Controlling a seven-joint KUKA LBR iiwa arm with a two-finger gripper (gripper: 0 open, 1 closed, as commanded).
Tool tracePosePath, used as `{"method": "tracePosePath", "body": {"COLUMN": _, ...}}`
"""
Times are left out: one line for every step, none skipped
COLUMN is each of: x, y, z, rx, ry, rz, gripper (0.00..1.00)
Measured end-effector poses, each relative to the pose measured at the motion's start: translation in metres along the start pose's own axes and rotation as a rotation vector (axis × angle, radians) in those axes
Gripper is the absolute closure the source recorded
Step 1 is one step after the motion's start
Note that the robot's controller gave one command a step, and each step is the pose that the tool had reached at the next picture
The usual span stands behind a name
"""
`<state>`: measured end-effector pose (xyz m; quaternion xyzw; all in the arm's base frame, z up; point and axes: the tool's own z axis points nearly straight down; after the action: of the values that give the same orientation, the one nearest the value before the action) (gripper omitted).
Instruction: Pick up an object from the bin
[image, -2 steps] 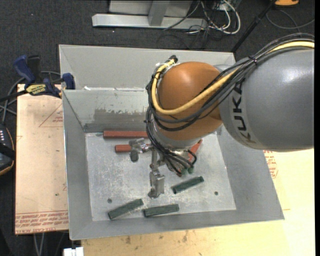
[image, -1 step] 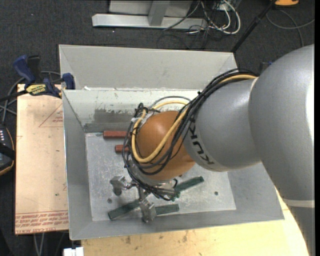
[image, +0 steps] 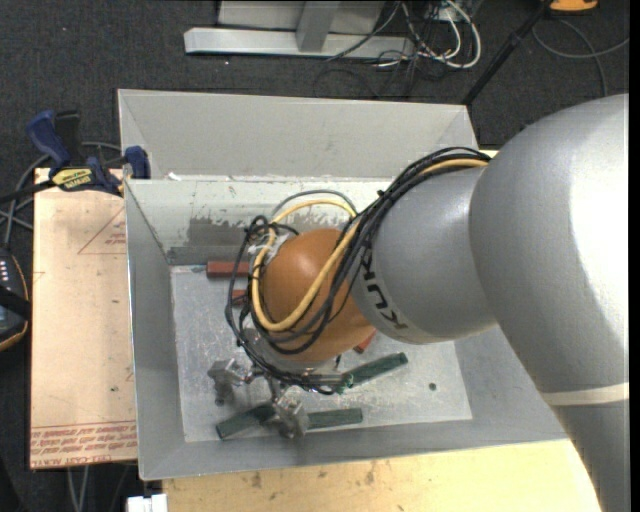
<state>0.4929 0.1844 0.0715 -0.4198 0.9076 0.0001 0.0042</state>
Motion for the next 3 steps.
{"method": "tracePosePath", "body": {"x": 0.002, "y": 0.001, "z": 0.001, "rx": -0.003, "ry": 0.004, "rz": 0.001, "gripper": 1.00}}
{"method": "tracePosePath", "body": {"x": -0.005, "y": -0.008, "z": -0.153, "rx": 0.002, "ry": -0.003, "rz": 0.006, "gripper": 1.00}}
{"method": "tracePosePath", "body": {"x": -0.004, "y": -0.007, "z": -0.148, "rx": -0.004, "ry": 0.005, "rz": 0.006, "gripper": 0.00}}
